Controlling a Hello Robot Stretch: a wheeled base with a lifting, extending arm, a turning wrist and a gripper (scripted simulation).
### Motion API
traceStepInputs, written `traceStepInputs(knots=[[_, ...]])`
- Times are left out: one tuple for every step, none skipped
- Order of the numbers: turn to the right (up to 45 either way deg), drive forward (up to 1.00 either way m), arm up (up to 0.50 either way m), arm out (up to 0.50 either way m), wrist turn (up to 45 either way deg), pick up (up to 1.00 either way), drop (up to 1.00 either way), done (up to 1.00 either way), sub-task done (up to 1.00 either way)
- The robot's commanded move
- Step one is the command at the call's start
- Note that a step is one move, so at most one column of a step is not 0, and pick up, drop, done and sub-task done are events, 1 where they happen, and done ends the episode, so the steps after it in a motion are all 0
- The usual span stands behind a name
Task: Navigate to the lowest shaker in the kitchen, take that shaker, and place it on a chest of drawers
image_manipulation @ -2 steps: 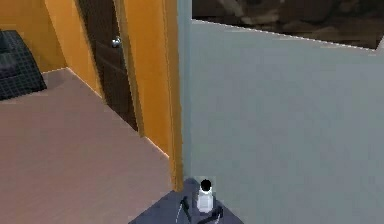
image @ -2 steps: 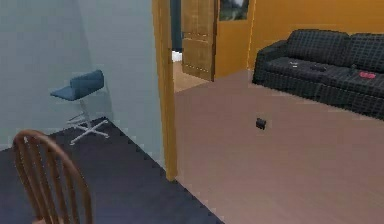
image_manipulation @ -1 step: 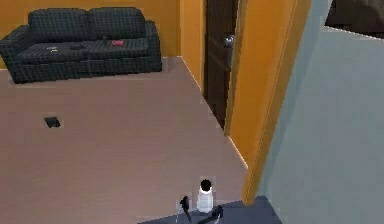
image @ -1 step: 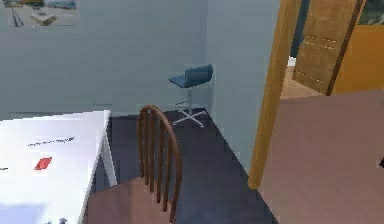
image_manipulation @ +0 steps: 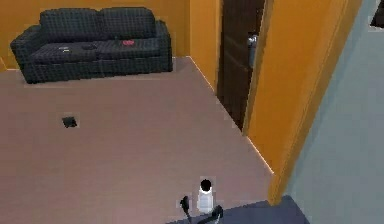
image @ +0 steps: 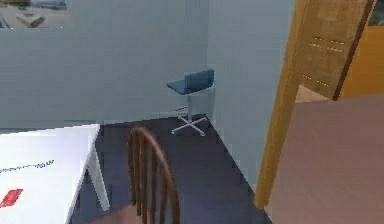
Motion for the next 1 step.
traceStepInputs(knots=[[45.0,0.0,0.0,0.0,0.0,0.0,0.0,0.0,0.0]])
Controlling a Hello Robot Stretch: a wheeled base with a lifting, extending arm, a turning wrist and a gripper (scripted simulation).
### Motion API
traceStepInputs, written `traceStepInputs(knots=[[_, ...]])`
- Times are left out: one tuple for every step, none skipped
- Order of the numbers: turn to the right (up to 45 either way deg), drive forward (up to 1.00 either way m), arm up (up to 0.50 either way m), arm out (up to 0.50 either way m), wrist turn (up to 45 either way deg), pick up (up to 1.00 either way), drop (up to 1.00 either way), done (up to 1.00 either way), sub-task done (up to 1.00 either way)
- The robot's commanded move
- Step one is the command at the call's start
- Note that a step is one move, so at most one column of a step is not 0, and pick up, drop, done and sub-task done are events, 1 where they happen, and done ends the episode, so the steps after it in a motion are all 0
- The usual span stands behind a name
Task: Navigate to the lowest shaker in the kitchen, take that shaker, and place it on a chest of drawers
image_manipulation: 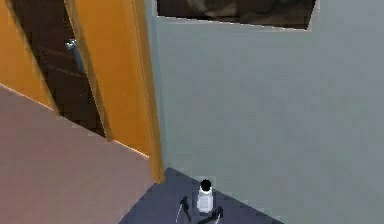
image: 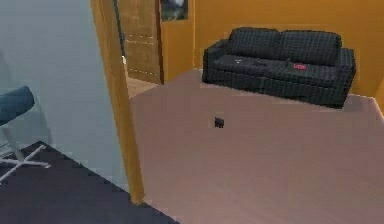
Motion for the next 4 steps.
traceStepInputs(knots=[[45.0,0.0,0.0,0.0,0.0,0.0,0.0,0.0,0.0],[15.0,0.0,0.0,0.0,0.0,0.0,0.0,0.0,0.0],[0.0,0.35,0.0,0.0,0.0,0.0,0.0,0.0,0.0],[-45.0,0.0,0.0,0.0,0.0,0.0,0.0,0.0,0.0]])
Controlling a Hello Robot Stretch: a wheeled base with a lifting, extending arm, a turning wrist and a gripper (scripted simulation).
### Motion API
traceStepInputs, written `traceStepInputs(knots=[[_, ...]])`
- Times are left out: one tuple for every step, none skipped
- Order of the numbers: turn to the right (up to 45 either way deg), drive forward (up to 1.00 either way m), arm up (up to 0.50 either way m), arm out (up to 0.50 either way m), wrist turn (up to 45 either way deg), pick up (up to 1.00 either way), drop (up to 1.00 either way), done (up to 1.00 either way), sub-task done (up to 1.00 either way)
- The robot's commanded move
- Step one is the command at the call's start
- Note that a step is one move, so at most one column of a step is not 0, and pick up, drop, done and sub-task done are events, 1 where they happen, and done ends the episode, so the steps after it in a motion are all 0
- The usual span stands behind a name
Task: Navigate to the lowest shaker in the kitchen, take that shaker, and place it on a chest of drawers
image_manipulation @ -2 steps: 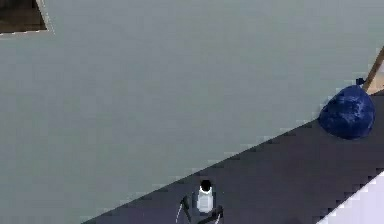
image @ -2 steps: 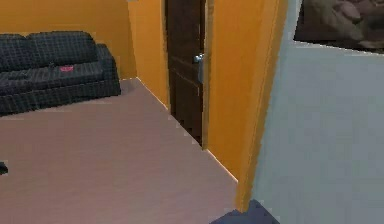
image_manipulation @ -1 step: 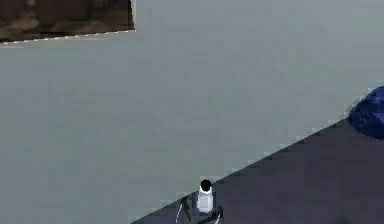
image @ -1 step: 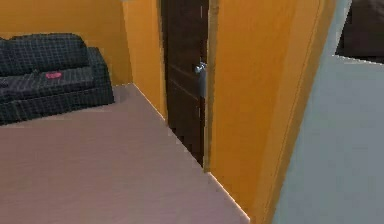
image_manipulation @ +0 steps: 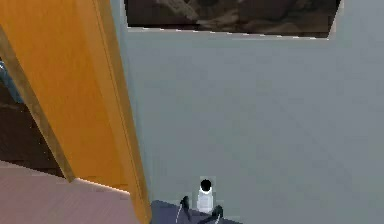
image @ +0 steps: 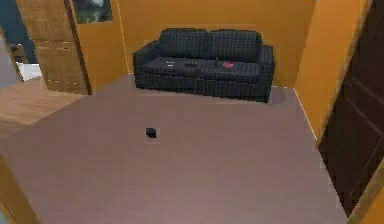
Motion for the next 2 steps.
traceStepInputs(knots=[[-27.0,0.0,0.0,0.0,0.0,0.0,0.0,0.0,0.0],[0.0,1.0,0.0,0.0,0.0,0.0,0.0,0.0,0.0]])
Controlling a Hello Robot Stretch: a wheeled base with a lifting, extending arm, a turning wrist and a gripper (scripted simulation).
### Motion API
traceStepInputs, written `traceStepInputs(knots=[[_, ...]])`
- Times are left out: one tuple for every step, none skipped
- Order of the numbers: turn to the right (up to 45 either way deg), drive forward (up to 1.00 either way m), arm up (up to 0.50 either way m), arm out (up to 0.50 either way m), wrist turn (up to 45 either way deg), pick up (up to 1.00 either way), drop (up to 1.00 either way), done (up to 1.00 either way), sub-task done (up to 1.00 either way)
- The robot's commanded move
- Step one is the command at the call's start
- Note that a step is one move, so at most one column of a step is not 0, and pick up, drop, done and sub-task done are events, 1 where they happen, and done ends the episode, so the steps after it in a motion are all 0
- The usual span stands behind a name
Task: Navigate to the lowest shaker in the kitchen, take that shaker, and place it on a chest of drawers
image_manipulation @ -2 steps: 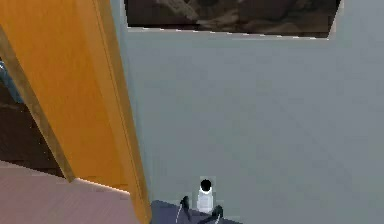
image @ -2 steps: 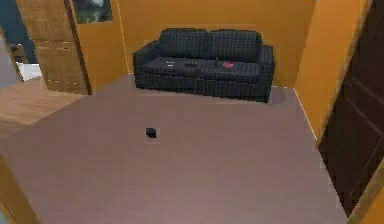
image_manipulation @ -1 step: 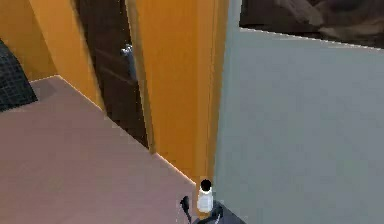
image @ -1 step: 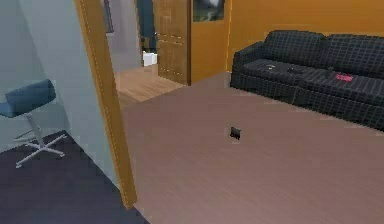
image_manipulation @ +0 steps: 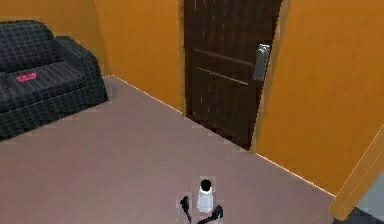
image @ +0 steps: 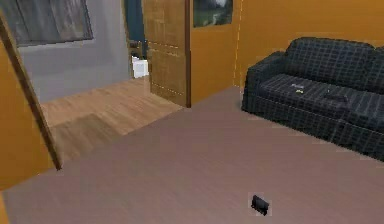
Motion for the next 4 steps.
traceStepInputs(knots=[[-15.0,0.0,0.0,0.0,0.0,0.0,0.0,0.0,0.0],[0.0,0.35,0.0,0.0,0.0,0.0,0.0,0.0,0.0],[-6.0,0.0,0.0,0.0,0.0,0.0,0.0,0.0,0.0],[0.0,1.0,0.0,0.0,0.0,0.0,0.0,0.0,0.0]])
